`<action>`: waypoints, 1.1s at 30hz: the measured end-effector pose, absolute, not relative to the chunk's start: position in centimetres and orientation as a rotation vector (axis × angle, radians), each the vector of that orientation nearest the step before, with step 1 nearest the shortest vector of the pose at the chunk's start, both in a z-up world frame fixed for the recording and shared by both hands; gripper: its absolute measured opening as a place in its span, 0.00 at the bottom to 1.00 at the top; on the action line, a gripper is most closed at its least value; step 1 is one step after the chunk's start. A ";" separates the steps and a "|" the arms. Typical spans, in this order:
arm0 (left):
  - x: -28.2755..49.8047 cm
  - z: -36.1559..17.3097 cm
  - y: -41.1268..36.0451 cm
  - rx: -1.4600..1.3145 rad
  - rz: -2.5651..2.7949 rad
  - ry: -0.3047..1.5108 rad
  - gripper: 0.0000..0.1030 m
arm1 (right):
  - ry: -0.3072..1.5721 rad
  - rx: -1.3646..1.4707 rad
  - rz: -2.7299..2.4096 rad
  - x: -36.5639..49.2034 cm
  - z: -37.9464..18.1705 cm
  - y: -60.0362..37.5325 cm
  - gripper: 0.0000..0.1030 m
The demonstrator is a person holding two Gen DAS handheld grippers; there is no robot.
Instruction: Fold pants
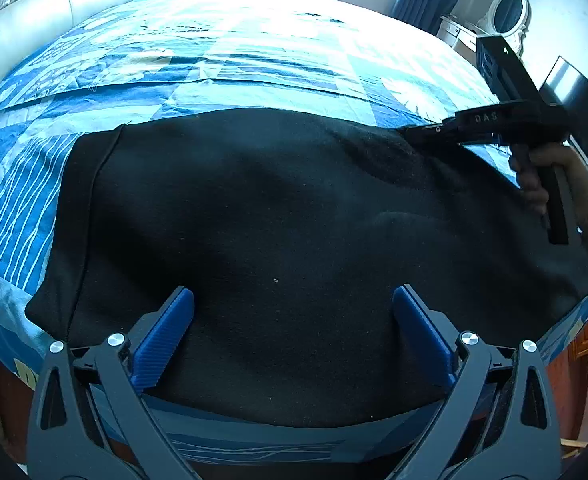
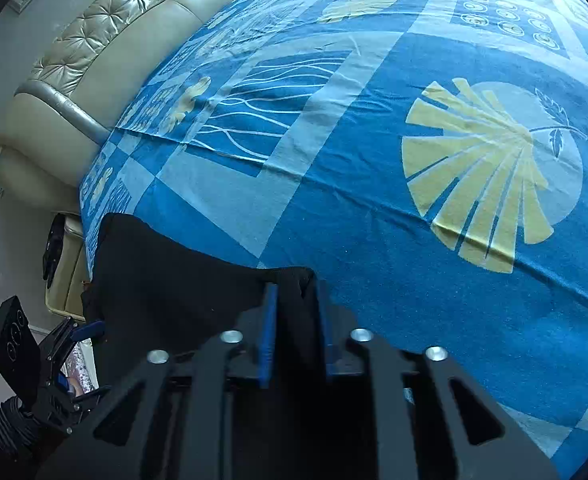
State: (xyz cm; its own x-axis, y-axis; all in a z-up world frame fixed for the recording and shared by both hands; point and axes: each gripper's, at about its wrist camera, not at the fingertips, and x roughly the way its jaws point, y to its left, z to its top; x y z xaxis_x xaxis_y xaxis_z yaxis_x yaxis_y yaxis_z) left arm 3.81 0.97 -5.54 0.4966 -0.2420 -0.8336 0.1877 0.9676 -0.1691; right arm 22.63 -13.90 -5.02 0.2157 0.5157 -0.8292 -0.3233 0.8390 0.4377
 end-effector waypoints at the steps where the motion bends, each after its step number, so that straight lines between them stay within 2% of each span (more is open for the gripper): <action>1: 3.8 -5.6 0.9 -0.052 -0.259 1.017 0.97 | 1.221 0.167 0.573 22.6 -5.0 -13.7 0.13; 17: 3.8 -5.8 0.8 -0.026 -0.254 1.013 0.97 | 1.234 0.249 0.543 24.0 -5.8 -14.3 0.14; 21: 3.7 -5.9 0.7 -0.018 -0.255 1.012 0.97 | 1.166 0.329 0.443 24.3 -5.0 -16.2 0.14; 27: 3.7 -5.9 0.6 -0.012 -0.258 1.012 0.98 | 1.024 0.564 0.248 22.0 -2.1 -24.5 0.18; 28: 3.7 -5.9 0.6 -0.012 -0.260 1.011 0.98 | 0.997 0.595 0.257 20.7 -1.3 -26.1 0.20; 29: 3.7 -5.9 0.6 -0.011 -0.264 1.010 0.98 | 0.972 0.604 0.247 19.4 -0.5 -27.4 0.33; 31: 3.6 -6.0 0.6 -0.008 -0.266 1.008 0.98 | 0.913 0.614 0.217 15.8 1.3 -31.0 0.51; 33: 3.6 -6.0 0.6 -0.007 -0.264 1.007 0.98 | 0.871 0.620 0.171 11.6 2.7 -35.5 0.52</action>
